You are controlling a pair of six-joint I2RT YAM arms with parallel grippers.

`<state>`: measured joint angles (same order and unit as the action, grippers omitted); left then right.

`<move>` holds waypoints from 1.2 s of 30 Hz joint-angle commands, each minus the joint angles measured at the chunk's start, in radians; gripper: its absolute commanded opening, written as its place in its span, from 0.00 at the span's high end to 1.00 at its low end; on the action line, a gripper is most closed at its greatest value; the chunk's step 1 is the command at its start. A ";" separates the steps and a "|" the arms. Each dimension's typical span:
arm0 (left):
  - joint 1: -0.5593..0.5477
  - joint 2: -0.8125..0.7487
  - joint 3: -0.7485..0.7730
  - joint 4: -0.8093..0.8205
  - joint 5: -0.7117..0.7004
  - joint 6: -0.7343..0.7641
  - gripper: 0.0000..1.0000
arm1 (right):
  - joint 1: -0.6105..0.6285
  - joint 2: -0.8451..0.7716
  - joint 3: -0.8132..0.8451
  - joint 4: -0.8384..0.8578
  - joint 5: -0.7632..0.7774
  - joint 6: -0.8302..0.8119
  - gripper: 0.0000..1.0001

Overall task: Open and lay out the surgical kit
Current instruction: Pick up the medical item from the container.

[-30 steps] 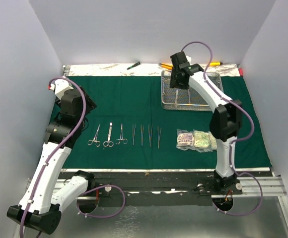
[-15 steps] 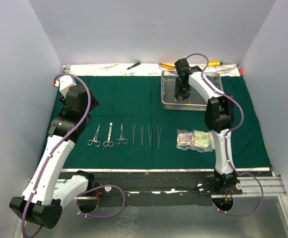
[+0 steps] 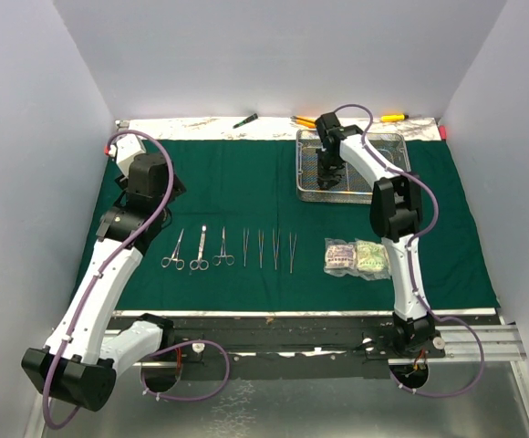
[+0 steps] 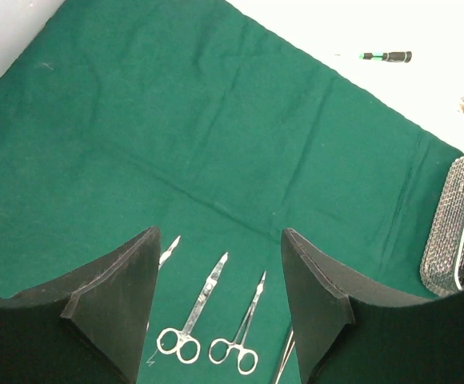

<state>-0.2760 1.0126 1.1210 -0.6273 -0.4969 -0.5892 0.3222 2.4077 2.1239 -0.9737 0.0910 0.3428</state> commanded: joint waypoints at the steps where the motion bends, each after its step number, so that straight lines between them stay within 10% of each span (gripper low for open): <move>1: 0.003 0.010 0.014 0.024 0.000 0.011 0.37 | -0.006 0.079 0.013 -0.041 -0.037 -0.003 0.77; 12: 0.003 0.023 0.021 0.029 0.004 0.011 0.37 | -0.020 0.119 -0.013 -0.077 0.012 0.003 0.94; 36: 0.003 0.007 0.030 0.034 -0.022 0.015 0.37 | -0.015 -0.451 -0.301 0.497 0.080 0.054 0.99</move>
<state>-0.2760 1.0477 1.1217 -0.6071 -0.4973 -0.5835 0.3061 2.0006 1.8275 -0.5465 0.1970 0.3611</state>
